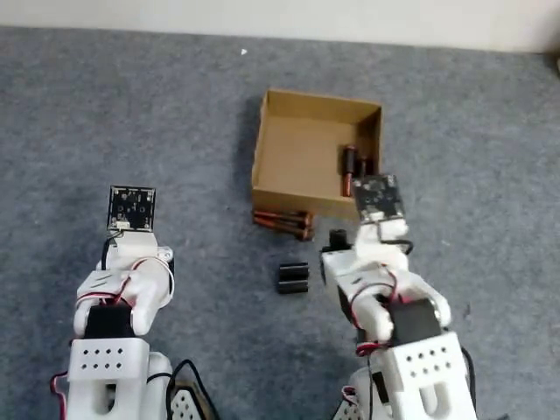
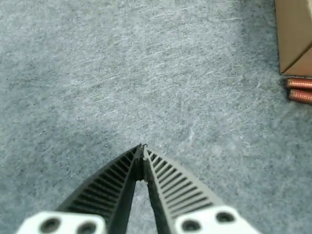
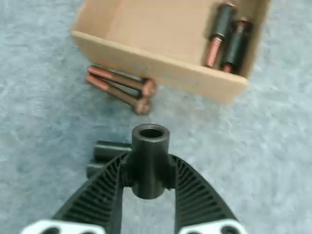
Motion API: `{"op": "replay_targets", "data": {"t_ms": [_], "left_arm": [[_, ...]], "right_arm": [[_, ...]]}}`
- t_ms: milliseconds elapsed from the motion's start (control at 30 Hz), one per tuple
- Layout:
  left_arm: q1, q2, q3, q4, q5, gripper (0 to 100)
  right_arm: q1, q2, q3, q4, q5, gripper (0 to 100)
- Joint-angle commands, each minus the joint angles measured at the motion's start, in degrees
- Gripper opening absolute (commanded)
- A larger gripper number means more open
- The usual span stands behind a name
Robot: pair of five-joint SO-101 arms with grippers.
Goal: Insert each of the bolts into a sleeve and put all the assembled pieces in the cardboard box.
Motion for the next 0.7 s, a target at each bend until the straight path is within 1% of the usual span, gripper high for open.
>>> {"op": "replay_targets", "data": {"t_ms": [0,67,133,200,267,400,467,567,667], "left_arm": [[-0.13,-0.48,-4.26,-1.14,-0.88,2],[1.01,-0.48,-6.11,-1.05,-1.32,2],[4.00,-0.31,-7.69,-0.70,-5.27,2],[7.96,0.04,-9.36,1.32,-8.97,2],[11.56,0.13,-11.21,3.43,-11.16,2],[16.75,0.31,-15.43,6.95,-11.78,2],[19.38,0.75,-17.54,8.79,-12.84,2],[23.69,6.29,-21.49,11.60,-16.26,4],[26.59,16.04,-25.71,12.40,-18.46,8]], "right_arm": [[5.58,-3.03,-0.92,1.98,0.88,0.5],[8.31,-3.56,-0.92,1.89,0.79,0.5],[11.03,-3.74,-0.92,1.80,0.79,0.5],[13.76,-3.74,-0.92,1.80,0.79,0.5],[15.87,-3.74,-0.92,1.80,0.70,0.5],[19.21,-3.74,-0.92,1.71,0.62,0.5],[20.88,-3.74,-0.92,1.27,-1.14,0.5],[23.08,-3.74,-0.48,-1.19,-2.11,0.5],[23.69,-3.74,-0.40,-2.86,-2.46,0.5]]}}
